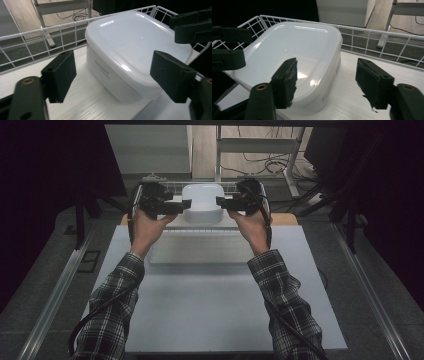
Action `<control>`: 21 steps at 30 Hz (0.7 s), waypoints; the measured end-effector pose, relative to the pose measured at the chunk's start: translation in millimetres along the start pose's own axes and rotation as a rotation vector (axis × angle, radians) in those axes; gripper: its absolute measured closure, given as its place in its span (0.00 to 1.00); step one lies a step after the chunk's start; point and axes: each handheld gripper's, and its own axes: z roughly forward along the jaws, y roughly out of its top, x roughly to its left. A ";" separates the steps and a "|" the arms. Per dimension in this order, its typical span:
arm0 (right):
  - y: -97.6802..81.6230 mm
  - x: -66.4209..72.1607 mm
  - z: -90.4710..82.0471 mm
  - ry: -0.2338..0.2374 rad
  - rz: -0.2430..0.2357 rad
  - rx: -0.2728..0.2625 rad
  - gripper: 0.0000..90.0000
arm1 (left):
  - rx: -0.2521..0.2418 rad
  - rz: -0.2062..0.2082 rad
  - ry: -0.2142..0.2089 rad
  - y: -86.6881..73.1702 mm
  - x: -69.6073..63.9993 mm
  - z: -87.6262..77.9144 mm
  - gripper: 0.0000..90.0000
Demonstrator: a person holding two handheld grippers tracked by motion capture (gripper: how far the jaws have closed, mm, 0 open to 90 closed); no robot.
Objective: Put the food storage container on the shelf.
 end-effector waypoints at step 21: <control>-13.3 13.3 -10.3 0.081 -0.126 -0.001 0.05 | 0.018 0.036 -0.168 -7.8 -2.3 -9.7 0.02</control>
